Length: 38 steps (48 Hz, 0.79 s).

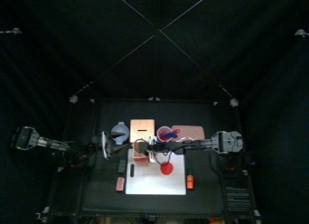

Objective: Get the cutter from the drawer then cut the dough then place the extra dough in the bowl
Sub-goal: Place the cutter on the board

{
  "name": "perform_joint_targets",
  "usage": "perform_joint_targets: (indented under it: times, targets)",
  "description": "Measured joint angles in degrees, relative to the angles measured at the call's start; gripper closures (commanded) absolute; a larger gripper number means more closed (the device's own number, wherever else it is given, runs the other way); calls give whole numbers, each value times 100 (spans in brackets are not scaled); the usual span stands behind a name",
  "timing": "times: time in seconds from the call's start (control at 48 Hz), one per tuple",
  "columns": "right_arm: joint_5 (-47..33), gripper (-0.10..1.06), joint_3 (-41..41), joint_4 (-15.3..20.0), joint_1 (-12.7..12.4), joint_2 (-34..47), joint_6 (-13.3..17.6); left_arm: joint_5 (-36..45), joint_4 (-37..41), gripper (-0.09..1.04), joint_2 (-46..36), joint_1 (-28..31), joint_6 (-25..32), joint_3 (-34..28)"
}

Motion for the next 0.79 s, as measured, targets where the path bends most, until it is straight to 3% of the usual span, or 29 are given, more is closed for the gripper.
perform_joint_targets:
  times: [0.125,0.333,0.562,0.792]
  targets:
    - [0,48,0,-9,0,0,9,0,-70,-3,0,0,9,35]
    - [9,49,0,-88,18,-141,9,0,-105,-3,0,9,0,53]
    - [53,49,141,-352,53,-1072,62,0,-114,-3,0,88,0,53]
    - [281,49,896,-598,53,-2232,53,35,-114,-3,0,149,26,62]
